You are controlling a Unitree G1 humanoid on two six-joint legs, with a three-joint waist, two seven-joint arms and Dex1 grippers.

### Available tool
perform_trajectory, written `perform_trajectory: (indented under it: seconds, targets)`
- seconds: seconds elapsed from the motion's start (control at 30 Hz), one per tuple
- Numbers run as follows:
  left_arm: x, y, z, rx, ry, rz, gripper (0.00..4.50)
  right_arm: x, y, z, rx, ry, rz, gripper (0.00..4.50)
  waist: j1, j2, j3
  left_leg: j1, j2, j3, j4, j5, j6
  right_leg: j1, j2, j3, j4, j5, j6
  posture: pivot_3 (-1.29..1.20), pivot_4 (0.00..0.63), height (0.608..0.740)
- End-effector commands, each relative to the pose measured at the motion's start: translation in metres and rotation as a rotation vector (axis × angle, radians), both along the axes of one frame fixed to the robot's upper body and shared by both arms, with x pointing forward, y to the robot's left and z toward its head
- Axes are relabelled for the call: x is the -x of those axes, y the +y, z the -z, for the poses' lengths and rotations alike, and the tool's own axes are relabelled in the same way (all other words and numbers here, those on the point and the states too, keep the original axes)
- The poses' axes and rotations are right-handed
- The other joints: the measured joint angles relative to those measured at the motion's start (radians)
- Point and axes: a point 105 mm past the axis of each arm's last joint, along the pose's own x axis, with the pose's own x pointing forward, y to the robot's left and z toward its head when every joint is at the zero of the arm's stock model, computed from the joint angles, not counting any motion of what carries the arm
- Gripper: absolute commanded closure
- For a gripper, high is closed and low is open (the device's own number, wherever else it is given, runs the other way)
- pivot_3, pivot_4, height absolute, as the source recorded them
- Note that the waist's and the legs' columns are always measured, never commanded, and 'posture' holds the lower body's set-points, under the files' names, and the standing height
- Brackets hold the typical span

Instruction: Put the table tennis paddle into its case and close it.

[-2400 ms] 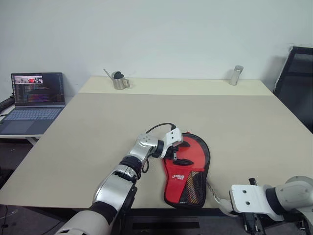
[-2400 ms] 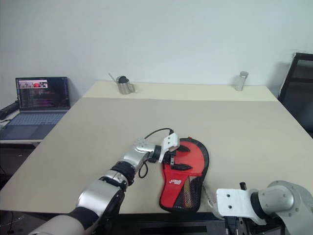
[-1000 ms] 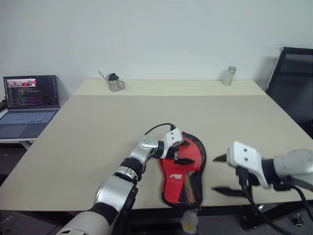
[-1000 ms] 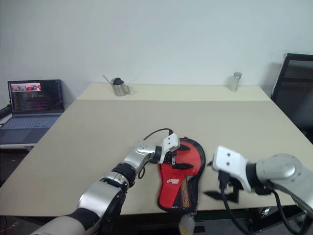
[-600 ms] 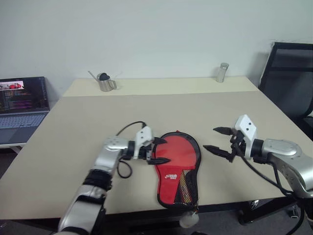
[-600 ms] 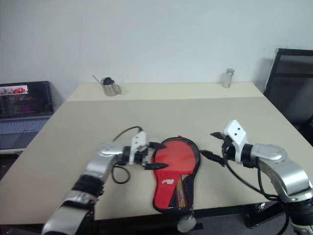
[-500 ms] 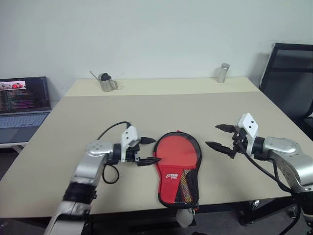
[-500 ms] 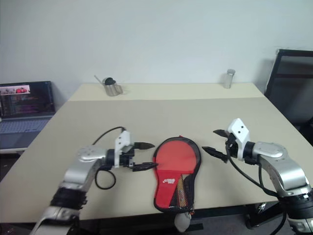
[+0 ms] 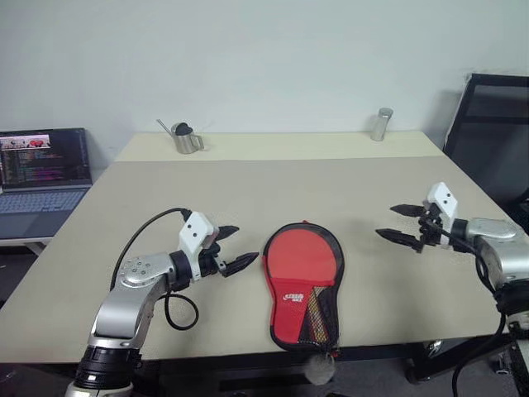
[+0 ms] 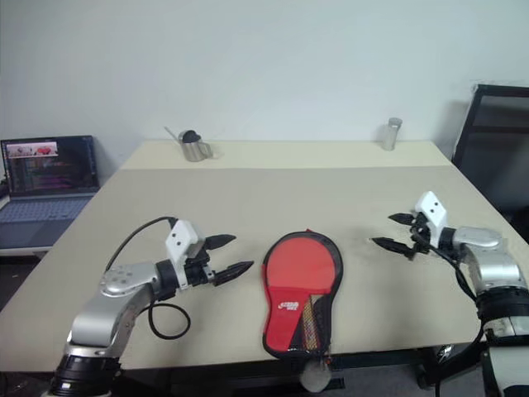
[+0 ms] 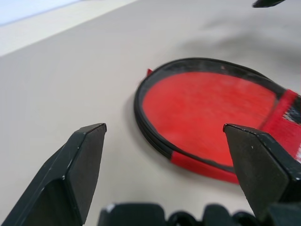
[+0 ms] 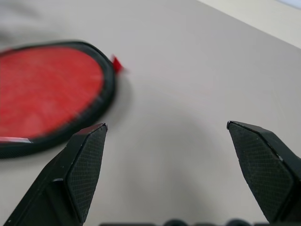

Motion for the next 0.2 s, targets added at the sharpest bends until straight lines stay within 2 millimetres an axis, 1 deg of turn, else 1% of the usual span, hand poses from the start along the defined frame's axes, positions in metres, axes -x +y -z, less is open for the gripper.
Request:
perform_trajectory:
  seconds: [0.03,0.13,0.2]
  targets:
    - [-0.0069,-0.0029,-0.0094,0.008,-0.067,-0.038,0.13,-0.0035,-0.0058,-0.0207,0.017,-0.078,0.003,0.01,-0.002,0.000,0.000,0.000,0.000,0.000,0.000,0.000,0.000,0.000,0.000,0.000,0.000,0.000,0.000,0.00,0.150,0.740]
    - [-0.0090,-0.0010,-0.0042,0.026,-0.071,-0.070,0.13,-0.0018,-0.0030,-0.0246,0.018,-0.072,-0.011,0.01,-0.006,0.000,0.000,0.000,0.000,0.000,0.000,0.000,0.000,0.000,0.000,0.001,0.000,0.000,0.000,0.00,0.150,0.740]
    - [-0.0142,-0.0026,-0.0027,0.040,-0.078,-0.087,0.13,-0.0039,-0.0068,-0.0235,0.030,-0.056,0.004,0.01,-0.007,0.000,0.000,0.000,0.000,0.000,0.000,0.000,0.000,0.000,0.000,0.000,0.001,0.000,0.000,0.00,0.150,0.740]
